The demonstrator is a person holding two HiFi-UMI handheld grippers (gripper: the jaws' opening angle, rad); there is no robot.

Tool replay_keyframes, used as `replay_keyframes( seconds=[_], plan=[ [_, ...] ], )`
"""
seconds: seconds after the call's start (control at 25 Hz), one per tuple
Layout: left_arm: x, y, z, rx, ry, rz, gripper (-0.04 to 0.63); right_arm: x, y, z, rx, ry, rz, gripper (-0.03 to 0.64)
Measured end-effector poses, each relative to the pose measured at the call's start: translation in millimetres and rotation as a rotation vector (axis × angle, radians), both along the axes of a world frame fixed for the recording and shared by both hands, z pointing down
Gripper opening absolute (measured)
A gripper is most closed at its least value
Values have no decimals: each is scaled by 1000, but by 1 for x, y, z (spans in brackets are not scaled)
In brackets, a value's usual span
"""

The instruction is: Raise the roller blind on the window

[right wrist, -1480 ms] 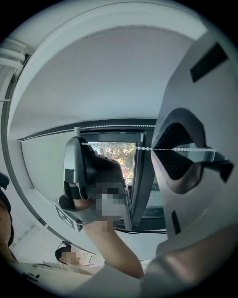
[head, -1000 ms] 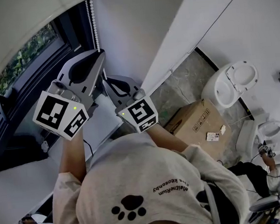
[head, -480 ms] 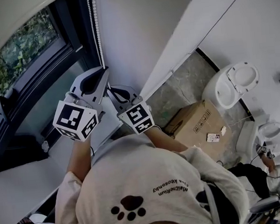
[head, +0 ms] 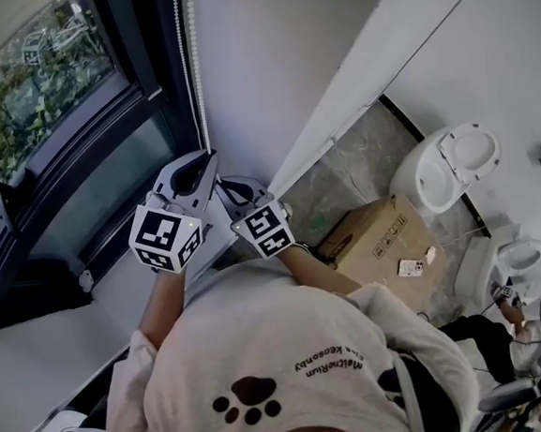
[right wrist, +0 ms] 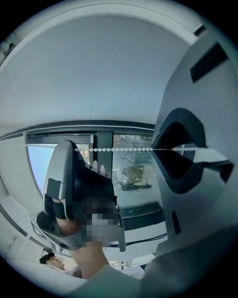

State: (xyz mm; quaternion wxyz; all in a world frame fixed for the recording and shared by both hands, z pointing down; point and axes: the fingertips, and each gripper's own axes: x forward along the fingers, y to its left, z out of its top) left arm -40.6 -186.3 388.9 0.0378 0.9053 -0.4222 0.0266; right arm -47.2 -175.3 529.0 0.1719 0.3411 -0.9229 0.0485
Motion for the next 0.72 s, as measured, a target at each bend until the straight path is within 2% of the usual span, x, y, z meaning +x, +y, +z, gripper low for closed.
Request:
replay_keyframes(
  seconds=[0.4, 0.72],
  plan=[
    [-1, 1, 35, -56, 9, -17, 8, 0, 7, 34, -91, 15, -9, 11],
    [4, 1, 38, -54, 23, -13, 8, -3, 8, 37, -115, -6, -20, 11]
  ],
)
